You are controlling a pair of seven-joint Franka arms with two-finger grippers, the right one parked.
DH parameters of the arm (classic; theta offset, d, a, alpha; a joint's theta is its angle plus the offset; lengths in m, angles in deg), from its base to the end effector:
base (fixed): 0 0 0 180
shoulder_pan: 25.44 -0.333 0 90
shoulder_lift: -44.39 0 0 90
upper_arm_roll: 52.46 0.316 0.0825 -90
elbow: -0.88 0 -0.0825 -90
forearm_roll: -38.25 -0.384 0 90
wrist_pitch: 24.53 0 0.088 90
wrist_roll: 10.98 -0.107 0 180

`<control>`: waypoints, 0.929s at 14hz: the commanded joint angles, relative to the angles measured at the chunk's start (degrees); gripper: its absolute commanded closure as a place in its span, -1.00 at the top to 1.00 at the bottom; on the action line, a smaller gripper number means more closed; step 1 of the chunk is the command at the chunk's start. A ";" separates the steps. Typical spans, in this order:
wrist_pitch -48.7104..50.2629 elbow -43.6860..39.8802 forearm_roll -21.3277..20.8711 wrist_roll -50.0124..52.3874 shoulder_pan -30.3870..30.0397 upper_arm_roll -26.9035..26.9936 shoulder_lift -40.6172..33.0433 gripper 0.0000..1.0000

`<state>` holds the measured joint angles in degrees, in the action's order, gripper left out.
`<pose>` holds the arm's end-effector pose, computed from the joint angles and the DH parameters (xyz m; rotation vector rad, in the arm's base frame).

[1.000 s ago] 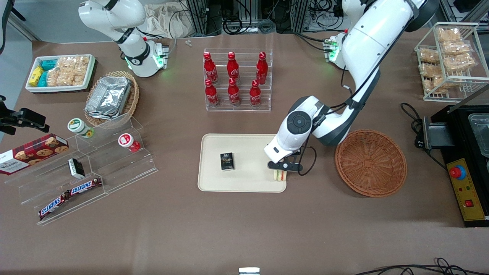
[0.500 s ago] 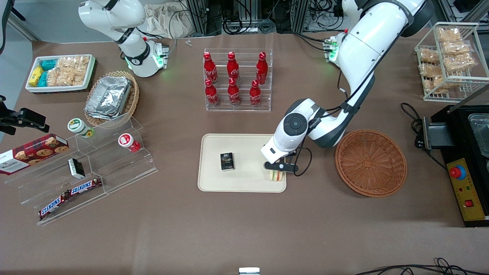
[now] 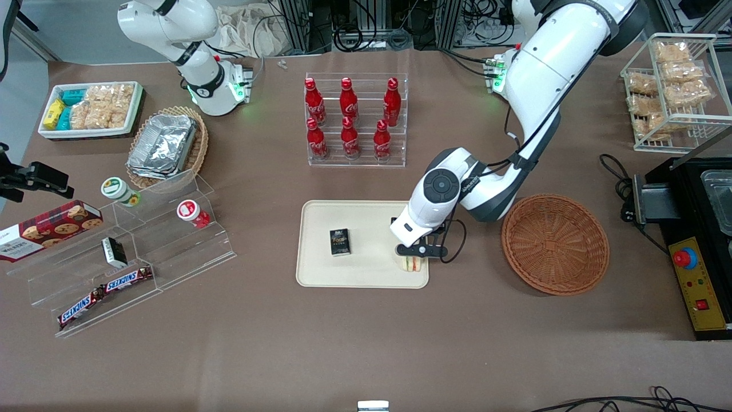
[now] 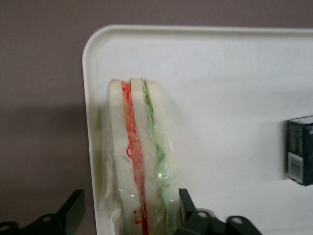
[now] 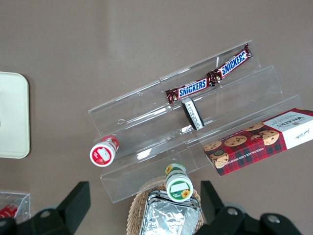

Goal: Place sandwich from basket to tray
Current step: 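Lower the sandwich onto the tray beside the black box, then open the left gripper and release the sandwich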

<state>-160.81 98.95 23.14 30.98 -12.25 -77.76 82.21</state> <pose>0.5537 -0.3949 0.2427 3.0324 -0.0484 0.0227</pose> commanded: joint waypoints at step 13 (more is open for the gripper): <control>30.70 -8.67 11.59 -12.85 -12.22 0.25 -21.90 0.99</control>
<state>-134.81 93.39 32.79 20.75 -22.83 -77.39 60.97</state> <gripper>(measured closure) 0.004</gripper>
